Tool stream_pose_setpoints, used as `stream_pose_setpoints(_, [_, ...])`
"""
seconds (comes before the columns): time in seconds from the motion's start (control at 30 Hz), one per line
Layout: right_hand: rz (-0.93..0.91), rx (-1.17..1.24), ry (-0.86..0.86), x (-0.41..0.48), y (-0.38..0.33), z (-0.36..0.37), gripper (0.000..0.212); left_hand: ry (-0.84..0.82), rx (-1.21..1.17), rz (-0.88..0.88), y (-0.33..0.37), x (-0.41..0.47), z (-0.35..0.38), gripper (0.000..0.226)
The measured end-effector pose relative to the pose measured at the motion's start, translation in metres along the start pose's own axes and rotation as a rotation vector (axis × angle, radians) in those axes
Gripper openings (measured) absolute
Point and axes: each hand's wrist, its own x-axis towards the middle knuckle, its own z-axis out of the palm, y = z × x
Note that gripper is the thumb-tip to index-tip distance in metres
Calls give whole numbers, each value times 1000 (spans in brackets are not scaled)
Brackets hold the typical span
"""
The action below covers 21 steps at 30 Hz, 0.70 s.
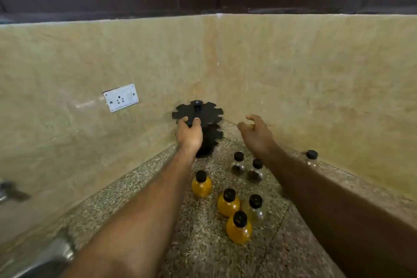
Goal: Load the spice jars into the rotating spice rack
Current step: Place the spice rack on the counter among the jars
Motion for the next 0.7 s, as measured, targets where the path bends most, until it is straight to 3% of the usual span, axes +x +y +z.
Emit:
stream_pose_setpoints(0.17, [167, 73, -112, 79, 22, 40, 51, 37, -132, -112, -33, 64, 21, 55])
stream_pose_setpoints(0.33, [354, 305, -211, 149, 41, 75, 14, 95, -318, -342, -53, 122, 40, 42])
stream_pose_setpoints(0.53, [467, 479, -292, 213, 66, 120, 26, 80, -472, -399, -66, 169, 44, 22])
stream_pose_setpoints(0.7, [549, 705, -336, 235, 75, 140, 18, 63, -625, -421, -76, 189, 39, 15])
